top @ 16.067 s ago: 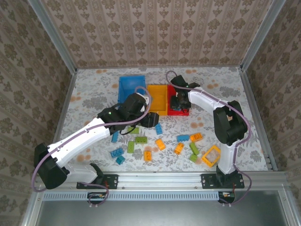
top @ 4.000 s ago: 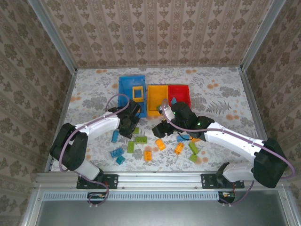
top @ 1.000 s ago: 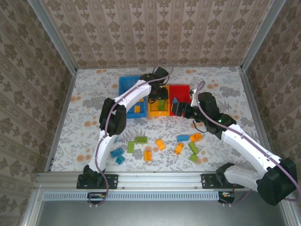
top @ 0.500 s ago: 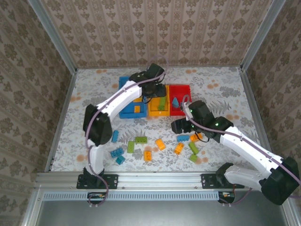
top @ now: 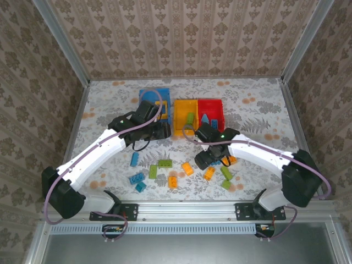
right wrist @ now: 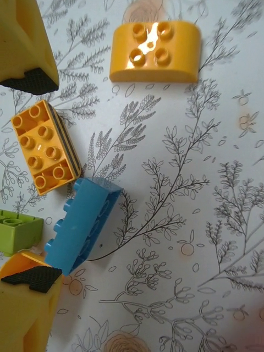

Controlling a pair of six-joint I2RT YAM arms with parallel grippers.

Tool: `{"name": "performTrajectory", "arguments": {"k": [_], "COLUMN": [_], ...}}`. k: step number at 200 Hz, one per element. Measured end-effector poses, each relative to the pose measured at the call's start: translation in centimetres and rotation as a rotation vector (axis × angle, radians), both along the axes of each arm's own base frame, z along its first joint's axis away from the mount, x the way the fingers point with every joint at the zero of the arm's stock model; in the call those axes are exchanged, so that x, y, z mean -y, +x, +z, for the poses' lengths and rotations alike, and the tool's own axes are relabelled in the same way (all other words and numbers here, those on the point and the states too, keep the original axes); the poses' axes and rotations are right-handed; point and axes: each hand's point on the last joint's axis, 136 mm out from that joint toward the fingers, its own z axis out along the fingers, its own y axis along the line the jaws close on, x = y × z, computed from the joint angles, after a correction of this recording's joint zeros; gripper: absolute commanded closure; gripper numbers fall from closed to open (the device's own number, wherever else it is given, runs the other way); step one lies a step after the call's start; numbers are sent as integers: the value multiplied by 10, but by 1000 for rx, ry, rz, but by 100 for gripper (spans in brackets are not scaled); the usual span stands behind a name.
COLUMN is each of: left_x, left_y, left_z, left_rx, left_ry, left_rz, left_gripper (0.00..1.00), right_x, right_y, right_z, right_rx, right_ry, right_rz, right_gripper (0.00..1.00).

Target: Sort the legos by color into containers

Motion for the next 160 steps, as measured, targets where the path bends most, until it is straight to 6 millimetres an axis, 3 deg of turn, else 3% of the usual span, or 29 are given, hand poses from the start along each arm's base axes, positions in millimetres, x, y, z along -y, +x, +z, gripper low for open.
{"name": "performTrajectory", "arguments": {"k": [57, 94, 160], "left_x": [-6, -5, -2], "left_y": [-5, -5, -5], "left_z": [3, 4, 5], "left_rx": [1, 1, -5], "left_ry": [-21, -28, -45], "left_rz": [13, 12, 17], "left_gripper": [45, 45, 45], "right_x": [18, 22, 28], "right_y": [-2, 6, 16], "right_z": [-31, -39, -57], "right_rx": [-114, -125, -165], "right_ry": [-224, -305, -356], "right_rz": [15, 35, 15], "right_gripper": [13, 14, 25]}}
